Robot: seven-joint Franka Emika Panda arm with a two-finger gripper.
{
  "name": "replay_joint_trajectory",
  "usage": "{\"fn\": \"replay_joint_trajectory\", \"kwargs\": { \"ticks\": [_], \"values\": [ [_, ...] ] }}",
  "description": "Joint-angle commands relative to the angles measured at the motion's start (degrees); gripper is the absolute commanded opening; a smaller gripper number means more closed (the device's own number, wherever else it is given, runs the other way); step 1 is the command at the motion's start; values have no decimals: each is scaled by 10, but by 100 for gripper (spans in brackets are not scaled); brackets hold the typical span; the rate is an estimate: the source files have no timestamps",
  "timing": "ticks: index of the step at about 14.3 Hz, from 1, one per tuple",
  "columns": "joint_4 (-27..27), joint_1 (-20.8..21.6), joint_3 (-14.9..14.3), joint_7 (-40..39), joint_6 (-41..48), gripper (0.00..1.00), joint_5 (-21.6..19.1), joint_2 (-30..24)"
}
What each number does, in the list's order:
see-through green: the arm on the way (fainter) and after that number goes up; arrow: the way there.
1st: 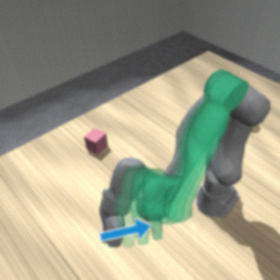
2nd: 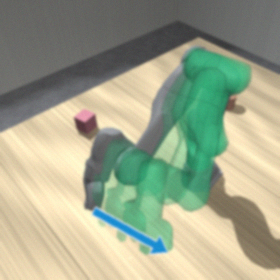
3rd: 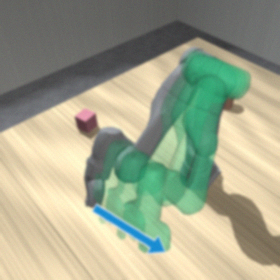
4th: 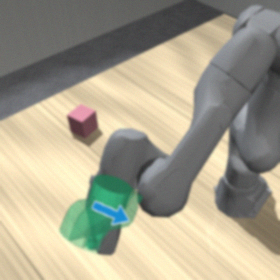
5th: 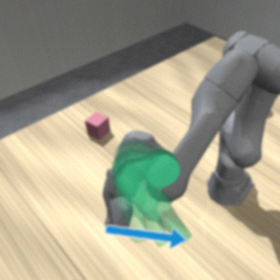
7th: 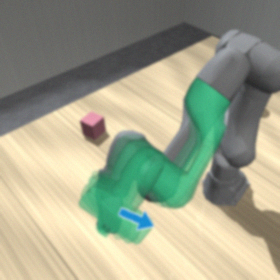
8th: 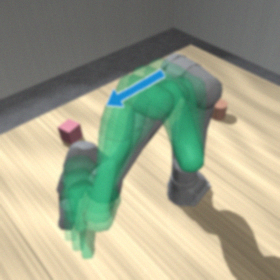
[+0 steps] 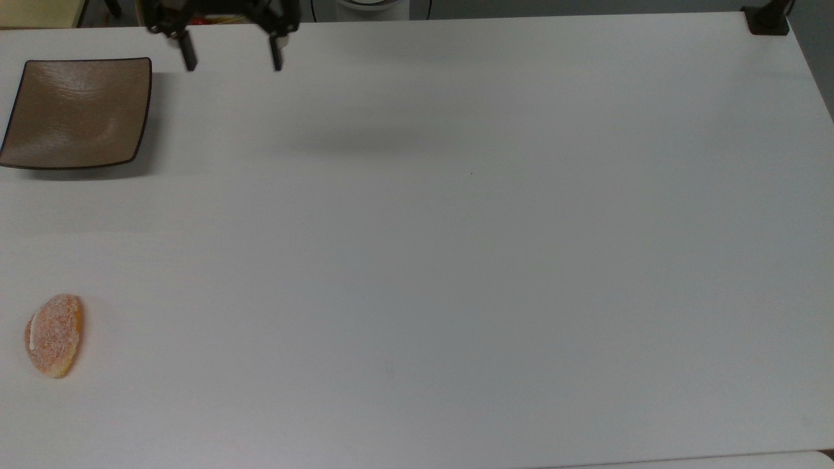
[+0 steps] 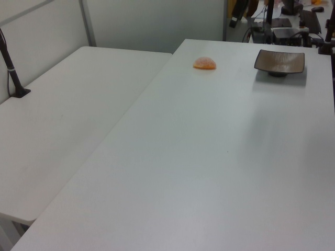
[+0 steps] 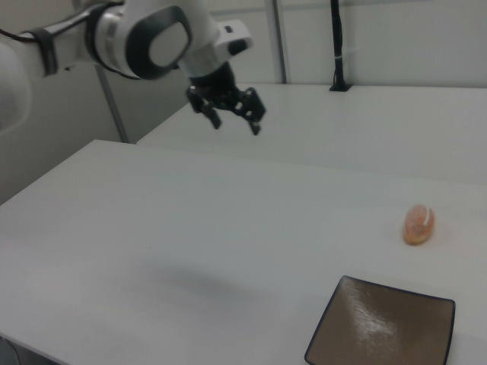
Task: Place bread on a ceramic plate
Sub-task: 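Move the open gripper over the orange bread roll and lower it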
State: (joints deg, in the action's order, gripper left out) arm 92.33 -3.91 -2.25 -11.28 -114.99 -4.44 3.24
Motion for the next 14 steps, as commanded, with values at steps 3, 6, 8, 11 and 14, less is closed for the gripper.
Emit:
{"fn": "replay_joint_trajectory", "kwargs": {
  "ticks": [3, 6, 8, 11, 14],
  "values": [
    [-77, -48, 1, -43, -91, 100, 5, 111],
    [-78, -73, 2, -91, -148, 100, 1, 154],
    [-87, -83, 2, -104, -174, 100, 0, 182],
    [-108, -100, 3, -104, -229, 100, -2, 227],
    [-122, -108, 2, -104, -281, 100, -2, 264]
  ]
}}
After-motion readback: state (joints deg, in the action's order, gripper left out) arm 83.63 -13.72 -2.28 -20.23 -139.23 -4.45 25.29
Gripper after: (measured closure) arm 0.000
